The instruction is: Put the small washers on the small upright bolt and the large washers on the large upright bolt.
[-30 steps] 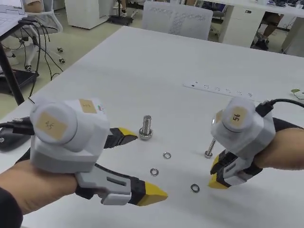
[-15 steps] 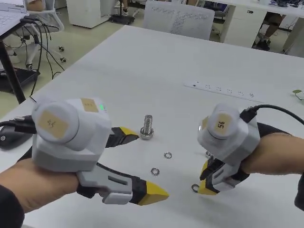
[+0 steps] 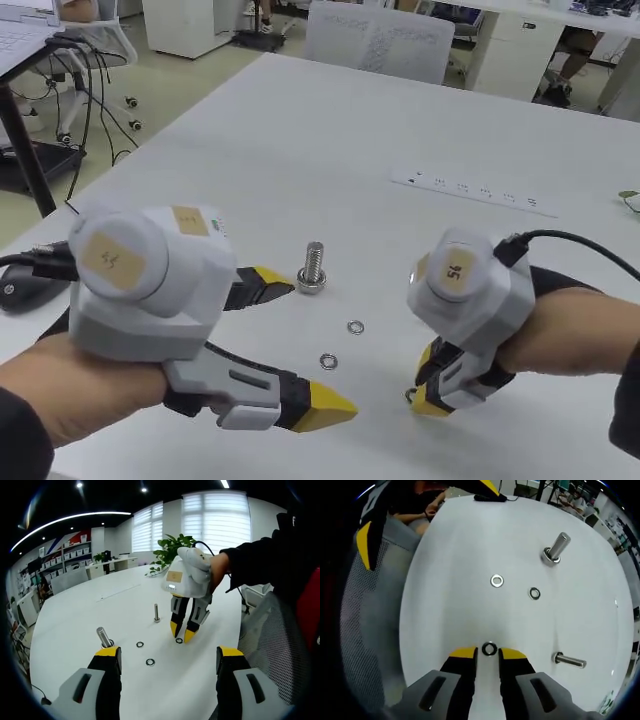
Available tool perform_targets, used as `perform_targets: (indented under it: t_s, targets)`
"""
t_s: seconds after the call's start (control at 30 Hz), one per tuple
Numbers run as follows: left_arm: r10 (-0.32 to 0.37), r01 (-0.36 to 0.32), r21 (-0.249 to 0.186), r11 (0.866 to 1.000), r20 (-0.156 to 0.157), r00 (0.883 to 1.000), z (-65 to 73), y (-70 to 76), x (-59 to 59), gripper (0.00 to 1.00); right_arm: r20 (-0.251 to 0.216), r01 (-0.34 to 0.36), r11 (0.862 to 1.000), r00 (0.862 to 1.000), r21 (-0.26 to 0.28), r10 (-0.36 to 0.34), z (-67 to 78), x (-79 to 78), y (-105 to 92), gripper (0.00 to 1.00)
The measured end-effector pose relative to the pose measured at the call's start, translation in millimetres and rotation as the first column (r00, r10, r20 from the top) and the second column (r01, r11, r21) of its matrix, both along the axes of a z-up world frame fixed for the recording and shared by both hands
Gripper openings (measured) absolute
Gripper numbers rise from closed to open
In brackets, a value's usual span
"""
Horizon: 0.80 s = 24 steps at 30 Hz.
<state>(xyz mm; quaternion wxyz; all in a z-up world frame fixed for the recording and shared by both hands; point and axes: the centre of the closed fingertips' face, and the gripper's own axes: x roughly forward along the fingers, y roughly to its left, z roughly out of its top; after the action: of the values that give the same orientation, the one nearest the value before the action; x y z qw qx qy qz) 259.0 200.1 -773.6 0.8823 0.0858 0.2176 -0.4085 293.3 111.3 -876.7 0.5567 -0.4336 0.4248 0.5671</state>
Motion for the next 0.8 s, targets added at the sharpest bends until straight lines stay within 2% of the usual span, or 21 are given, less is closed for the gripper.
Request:
perform_targets:
  t_s: [0.8]
  targets:
    - [-0.005, 0.005, -0.001, 1.0, -0.003, 1.0, 0.3, -0.8, -1.1, 0.77, 0.023, -0.014, 1.0, 1.0, -0.02, 0.014, -0.8, 0.6, -0.8, 0.14]
